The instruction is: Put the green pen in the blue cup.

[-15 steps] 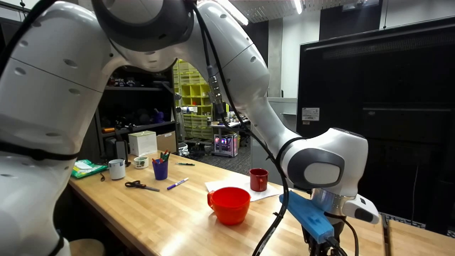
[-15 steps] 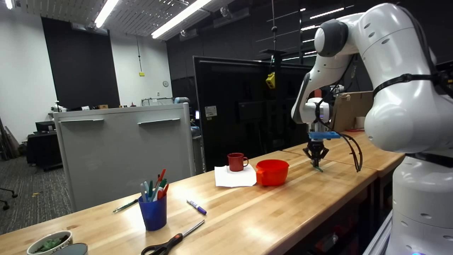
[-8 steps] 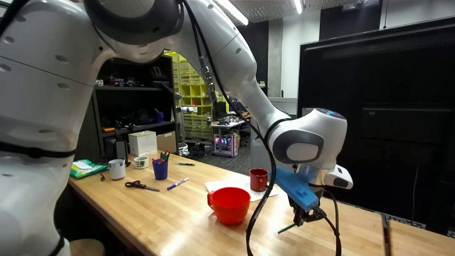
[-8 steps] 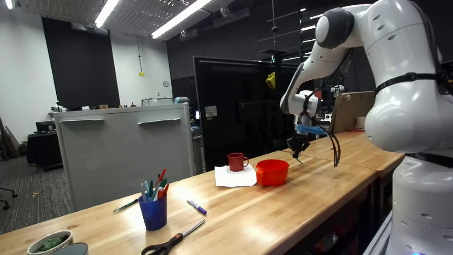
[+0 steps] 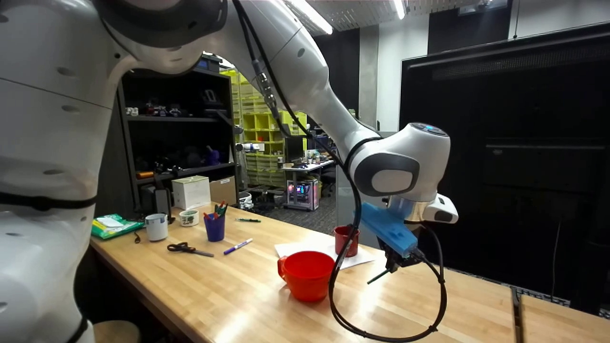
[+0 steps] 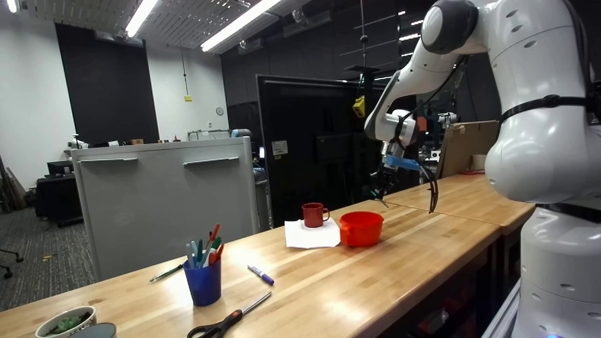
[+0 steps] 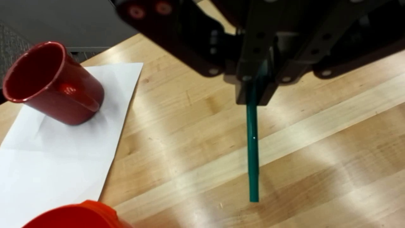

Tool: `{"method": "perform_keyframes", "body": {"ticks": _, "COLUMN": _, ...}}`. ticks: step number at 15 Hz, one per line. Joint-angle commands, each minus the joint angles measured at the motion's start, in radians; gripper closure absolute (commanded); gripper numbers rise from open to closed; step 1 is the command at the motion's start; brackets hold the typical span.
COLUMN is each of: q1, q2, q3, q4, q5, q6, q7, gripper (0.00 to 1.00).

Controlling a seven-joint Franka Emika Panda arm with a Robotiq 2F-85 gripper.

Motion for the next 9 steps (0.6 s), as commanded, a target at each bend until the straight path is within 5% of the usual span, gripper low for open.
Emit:
{"method": "perform_keyframes", "body": {"ticks": 1, "q1": 0.012, "q2": 0.007, "q3": -0.018, "q4": 0.003, "q5": 0.004, "q6": -0.003, "q7": -0.003, "gripper": 0.91}}
{"method": "perform_keyframes", "body": {"ticks": 9, "q1": 0.068, "q2": -0.064, "q3": 0.011, "q4": -0.039, "q5": -0.065, "q6": -0.010, "q7": -0.060, "gripper": 0.98}}
